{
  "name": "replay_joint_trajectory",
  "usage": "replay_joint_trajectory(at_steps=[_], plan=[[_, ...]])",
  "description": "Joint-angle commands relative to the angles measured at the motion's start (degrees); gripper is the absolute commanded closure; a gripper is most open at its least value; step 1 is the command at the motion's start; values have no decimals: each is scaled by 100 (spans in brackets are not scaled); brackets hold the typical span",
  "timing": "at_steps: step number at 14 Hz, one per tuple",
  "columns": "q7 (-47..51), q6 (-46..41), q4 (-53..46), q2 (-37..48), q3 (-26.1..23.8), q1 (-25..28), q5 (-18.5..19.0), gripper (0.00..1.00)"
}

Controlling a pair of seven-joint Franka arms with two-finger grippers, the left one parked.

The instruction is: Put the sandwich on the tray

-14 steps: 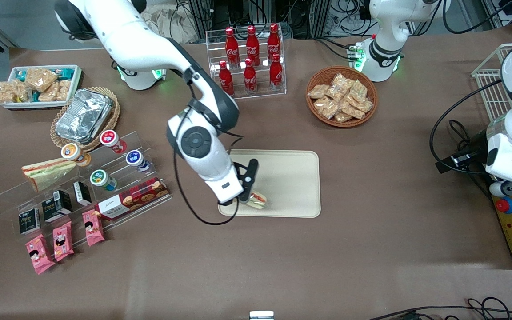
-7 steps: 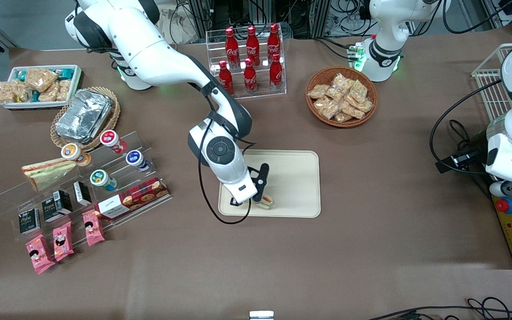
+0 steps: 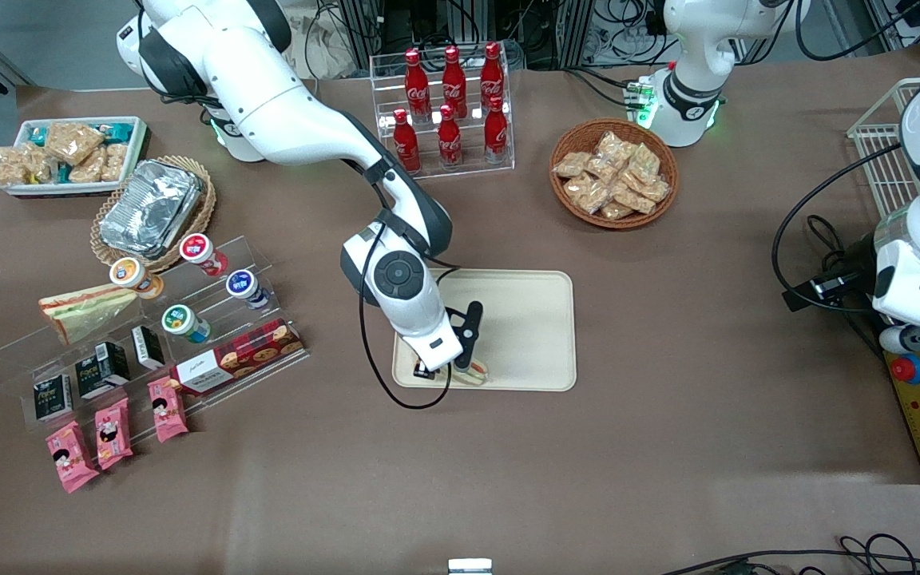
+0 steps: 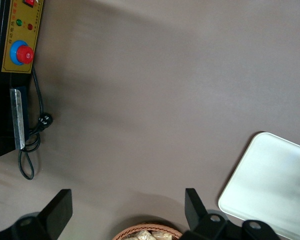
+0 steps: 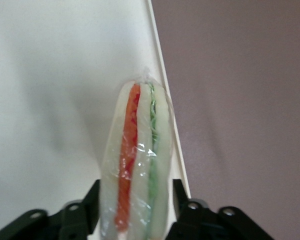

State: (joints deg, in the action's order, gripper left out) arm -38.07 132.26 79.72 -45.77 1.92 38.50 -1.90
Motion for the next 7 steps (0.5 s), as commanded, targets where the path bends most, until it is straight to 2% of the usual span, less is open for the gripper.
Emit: replay_joint_trajectory(at_steps=[1, 3, 7], plan=[[63, -59, -115, 181, 1, -114, 23, 0], [54, -382, -97, 444, -42, -281, -3, 0], [28, -1208, 360, 1297, -95, -1053, -574, 0]])
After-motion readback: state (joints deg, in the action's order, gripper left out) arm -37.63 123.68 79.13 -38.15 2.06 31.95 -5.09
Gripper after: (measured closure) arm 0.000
